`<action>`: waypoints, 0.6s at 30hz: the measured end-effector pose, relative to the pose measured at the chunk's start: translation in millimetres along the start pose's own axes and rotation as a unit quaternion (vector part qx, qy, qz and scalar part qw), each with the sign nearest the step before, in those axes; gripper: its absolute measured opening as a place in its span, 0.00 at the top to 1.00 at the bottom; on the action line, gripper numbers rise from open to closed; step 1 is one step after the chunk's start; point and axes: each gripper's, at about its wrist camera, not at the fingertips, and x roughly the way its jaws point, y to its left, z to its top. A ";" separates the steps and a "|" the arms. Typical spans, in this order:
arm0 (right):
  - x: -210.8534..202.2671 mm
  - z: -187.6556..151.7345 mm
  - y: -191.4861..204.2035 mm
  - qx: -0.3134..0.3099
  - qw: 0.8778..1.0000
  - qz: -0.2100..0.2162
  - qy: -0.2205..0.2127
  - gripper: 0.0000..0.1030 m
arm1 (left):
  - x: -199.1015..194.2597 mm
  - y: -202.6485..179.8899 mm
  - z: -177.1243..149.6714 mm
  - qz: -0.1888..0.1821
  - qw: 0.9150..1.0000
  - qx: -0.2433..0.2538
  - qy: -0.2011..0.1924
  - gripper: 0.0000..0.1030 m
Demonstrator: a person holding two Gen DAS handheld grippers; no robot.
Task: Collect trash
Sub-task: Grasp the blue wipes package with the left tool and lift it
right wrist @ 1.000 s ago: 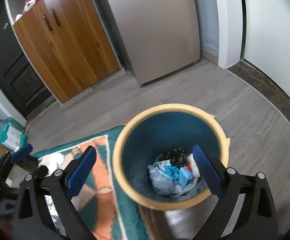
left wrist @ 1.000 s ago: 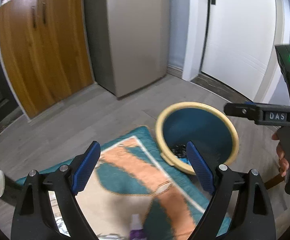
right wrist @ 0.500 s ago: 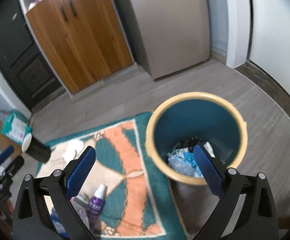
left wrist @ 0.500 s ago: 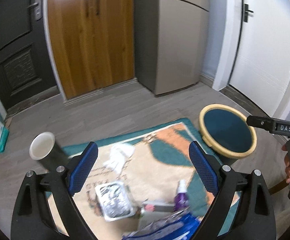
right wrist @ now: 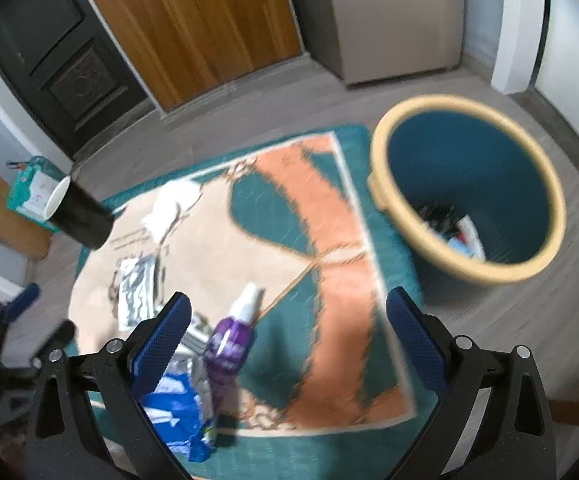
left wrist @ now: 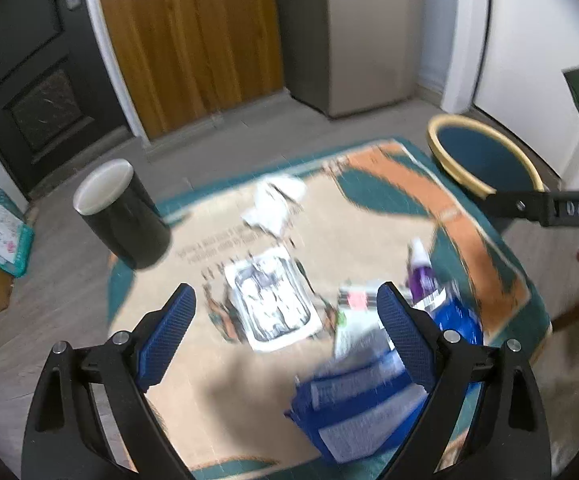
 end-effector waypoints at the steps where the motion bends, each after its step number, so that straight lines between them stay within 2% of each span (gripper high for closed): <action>1: 1.4 -1.8 1.4 0.000 1.000 -0.004 0.003 0.06 | 3.4 -1.7 -4.6 -0.010 1.000 0.004 0.009 0.13; 4: 1.2 -3.3 3.6 -0.005 1.000 -0.012 0.003 0.06 | 15.9 -11.5 -14.1 -0.031 0.999 0.021 0.038 0.21; 7: -1.4 -2.8 5.4 -0.010 1.000 -0.014 -0.002 0.06 | 30.0 -17.2 -20.3 -0.054 0.996 0.017 0.069 0.27; 9: 0.0 -3.2 6.0 -0.016 1.000 -0.014 0.000 0.06 | 37.0 -20.9 -23.3 -0.055 0.995 0.022 0.083 0.36; 12: -0.4 -3.5 5.5 -0.019 1.000 -0.016 0.003 0.06 | 46.1 -25.7 -29.7 -0.070 0.991 0.032 0.111 0.56; 16: -2.1 -2.2 4.9 -0.015 1.000 -0.013 0.000 0.06 | 41.9 -30.1 -27.1 -0.083 0.990 0.038 0.109 0.73; 18: -3.2 -1.7 5.4 -0.016 1.000 -0.011 -0.002 0.06 | 35.2 -26.9 -21.5 -0.085 0.991 0.030 0.099 0.77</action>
